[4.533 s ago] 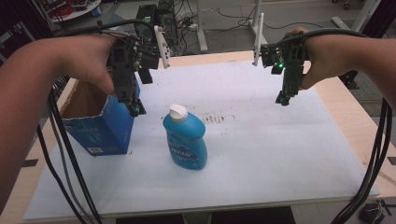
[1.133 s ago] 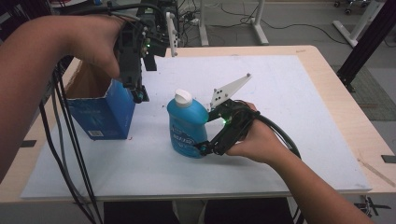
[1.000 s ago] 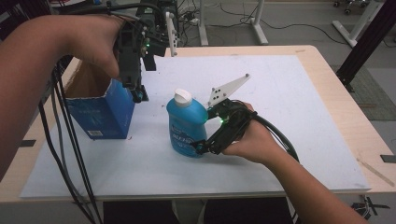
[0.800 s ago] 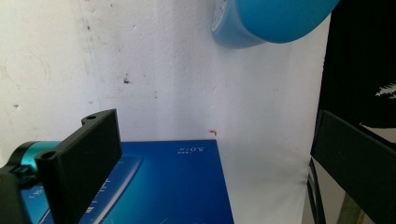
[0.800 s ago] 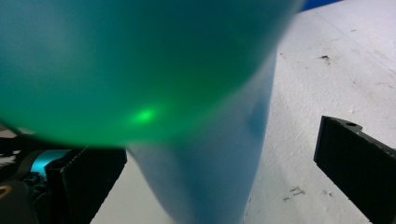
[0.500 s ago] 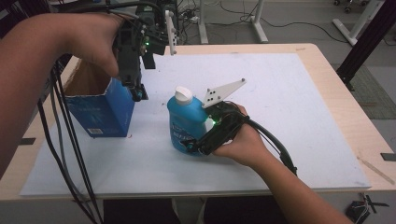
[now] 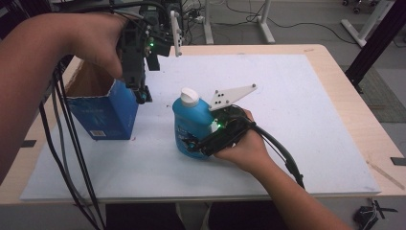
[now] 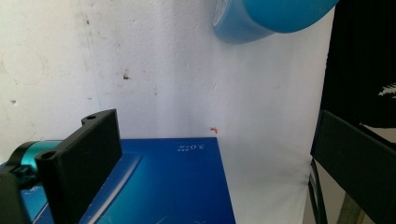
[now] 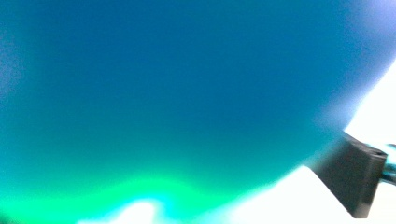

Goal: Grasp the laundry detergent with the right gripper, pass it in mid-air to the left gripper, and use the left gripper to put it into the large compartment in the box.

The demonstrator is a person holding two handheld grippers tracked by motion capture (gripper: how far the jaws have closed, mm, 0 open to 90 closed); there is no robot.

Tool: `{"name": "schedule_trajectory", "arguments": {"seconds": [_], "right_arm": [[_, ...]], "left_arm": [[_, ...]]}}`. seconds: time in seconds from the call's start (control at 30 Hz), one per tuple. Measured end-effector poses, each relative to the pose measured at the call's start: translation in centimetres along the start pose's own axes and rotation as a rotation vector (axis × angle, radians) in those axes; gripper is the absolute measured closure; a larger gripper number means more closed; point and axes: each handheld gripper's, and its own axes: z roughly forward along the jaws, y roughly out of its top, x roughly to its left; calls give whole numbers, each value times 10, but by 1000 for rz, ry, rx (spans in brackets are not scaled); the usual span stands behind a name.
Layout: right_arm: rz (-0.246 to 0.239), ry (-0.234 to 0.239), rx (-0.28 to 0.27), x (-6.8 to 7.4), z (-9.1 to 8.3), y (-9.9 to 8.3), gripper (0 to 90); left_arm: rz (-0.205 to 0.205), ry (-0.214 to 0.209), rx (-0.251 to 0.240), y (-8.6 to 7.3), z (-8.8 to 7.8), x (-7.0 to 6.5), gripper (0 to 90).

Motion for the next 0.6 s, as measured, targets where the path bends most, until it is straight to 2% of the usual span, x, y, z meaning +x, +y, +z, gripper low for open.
{"name": "schedule_trajectory", "arguments": {"seconds": [0.47,0.5,0.53,0.6], "right_arm": [[-14,-15,-9,1,2,-1,189],[-18,-10,-10,1,2,-2,256],[-21,6,-18,1,1,-2,272],[-31,2,-20,2,2,-2,273]], "left_arm": [[-5,-2,3,0,2,2,18],[-4,-3,6,0,1,2,18],[-1,-3,6,1,1,2,18],[0,-4,6,1,1,1,18]]}}
